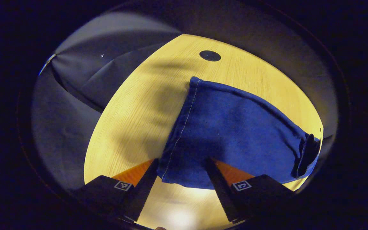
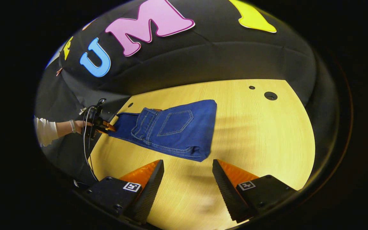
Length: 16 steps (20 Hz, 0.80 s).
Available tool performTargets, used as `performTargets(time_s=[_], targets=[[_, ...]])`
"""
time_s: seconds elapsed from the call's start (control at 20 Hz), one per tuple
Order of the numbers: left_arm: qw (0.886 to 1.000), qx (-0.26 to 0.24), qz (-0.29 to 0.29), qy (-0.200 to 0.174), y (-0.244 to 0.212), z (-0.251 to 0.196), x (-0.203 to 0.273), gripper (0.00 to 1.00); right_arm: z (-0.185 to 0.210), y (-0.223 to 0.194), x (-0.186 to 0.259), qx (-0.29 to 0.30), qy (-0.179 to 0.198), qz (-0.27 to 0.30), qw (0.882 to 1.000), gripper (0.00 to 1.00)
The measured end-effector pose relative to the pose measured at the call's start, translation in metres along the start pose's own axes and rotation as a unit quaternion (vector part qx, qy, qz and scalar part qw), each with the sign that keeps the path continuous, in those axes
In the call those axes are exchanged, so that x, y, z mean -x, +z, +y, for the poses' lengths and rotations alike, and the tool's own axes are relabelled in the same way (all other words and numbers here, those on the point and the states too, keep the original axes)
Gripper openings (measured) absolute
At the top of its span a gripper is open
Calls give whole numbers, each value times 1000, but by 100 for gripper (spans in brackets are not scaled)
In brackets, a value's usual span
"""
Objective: Grasp the waist and the cuffs of the jeans and fold them to make the two legs overlap; first hold the waist and fold one-third of the jeans toward the cuffs, then hold the cuffs and fold the remaining one-third in the same direction to finish folding.
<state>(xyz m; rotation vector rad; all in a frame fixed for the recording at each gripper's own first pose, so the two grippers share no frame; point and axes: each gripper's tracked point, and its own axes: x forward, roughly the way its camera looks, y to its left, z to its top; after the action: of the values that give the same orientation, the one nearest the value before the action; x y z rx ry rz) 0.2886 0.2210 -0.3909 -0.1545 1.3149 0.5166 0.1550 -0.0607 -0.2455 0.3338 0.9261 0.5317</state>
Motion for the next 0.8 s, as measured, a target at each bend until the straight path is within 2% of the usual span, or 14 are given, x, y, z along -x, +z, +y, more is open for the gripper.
performTargets(time_s=[0.1, 0.2, 0.3, 0.4, 0.5, 0.6, 0.65, 0.8], targets=[[1000, -17, -2, -13, -1, -6, 0, 94, 3, 0, -5, -2, 8, 1, 1000, 93], [1000, -16, -13, -22, 4, -28, 0, 55, 7, -1, -10, 1, 7, 2, 1000, 94], [1000, -24, -12, 13, 5, -28, 1, 16, 8, -2, -8, 3, 1, 1, 1000, 94], [999, -45, -8, 17, 2, -32, 4, 11, 16, 5, -2, -2, 4, -15, 1000, 94], [999, -39, -2, -3, 3, -42, 10, 10, 21, 12, 2, -2, 2, -32, 999, 94], [999, -29, -23, -34, 10, -54, 26, 10, 23, 14, 7, -11, 0, -41, 999, 93], [998, -34, -37, -49, 13, -60, 40, 7, 25, 15, 9, -14, 1, -43, 999, 94], [992, -87, -72, -62, 27, -82, 87, 10, 26, 14, 15, -13, -2, -49, 999, 94]])
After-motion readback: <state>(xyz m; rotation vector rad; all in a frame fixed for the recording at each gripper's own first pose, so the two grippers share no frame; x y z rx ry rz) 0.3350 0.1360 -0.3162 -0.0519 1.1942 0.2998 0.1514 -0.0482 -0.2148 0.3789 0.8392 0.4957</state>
